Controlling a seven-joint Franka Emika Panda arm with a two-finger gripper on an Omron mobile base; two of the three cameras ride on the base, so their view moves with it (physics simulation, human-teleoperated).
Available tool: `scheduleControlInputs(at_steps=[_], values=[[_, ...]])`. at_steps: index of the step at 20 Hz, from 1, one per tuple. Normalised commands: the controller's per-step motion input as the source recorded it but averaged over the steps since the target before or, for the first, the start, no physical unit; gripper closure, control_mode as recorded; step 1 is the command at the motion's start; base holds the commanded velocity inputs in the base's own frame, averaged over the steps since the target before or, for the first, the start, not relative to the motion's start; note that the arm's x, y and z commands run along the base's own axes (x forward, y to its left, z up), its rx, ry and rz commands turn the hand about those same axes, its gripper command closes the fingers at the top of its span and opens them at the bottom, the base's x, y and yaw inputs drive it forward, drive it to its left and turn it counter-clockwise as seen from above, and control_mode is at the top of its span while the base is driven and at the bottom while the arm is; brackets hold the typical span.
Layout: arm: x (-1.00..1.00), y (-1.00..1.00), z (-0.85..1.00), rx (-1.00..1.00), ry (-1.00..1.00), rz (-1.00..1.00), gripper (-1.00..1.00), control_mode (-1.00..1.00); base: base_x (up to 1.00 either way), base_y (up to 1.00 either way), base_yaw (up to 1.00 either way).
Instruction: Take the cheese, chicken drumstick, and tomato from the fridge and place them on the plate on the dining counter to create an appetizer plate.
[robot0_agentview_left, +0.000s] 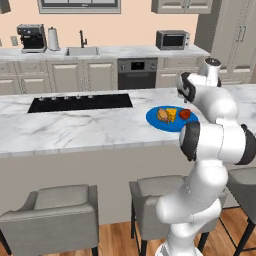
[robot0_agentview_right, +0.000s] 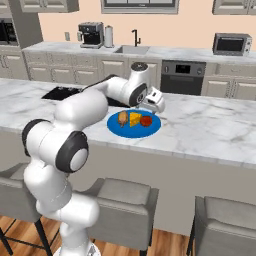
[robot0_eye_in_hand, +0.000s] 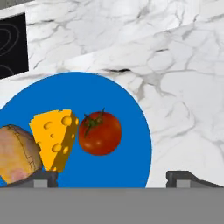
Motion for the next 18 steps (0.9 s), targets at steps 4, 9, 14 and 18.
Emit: scheduleControlInputs(at_steps=[4,9,14,18], values=[[-1.00,-0.07,0.71,0.00,-0.29,0.02,-1.00,-1.00,0.00,0.00,0.00],[-1.00,0.00,0.62,0.00,-0.26,0.05,-1.00,-1.00,0.00,0.00,0.00],[-1.00,-0.09,0.42,0.00,-0.19,0.05,-1.00,-1.00,0.00,0.00,0.00],[-1.00,-0.31,0.43,0.00,-0.17,0.01,-1.00,-1.00,0.00,0.00,0.00]])
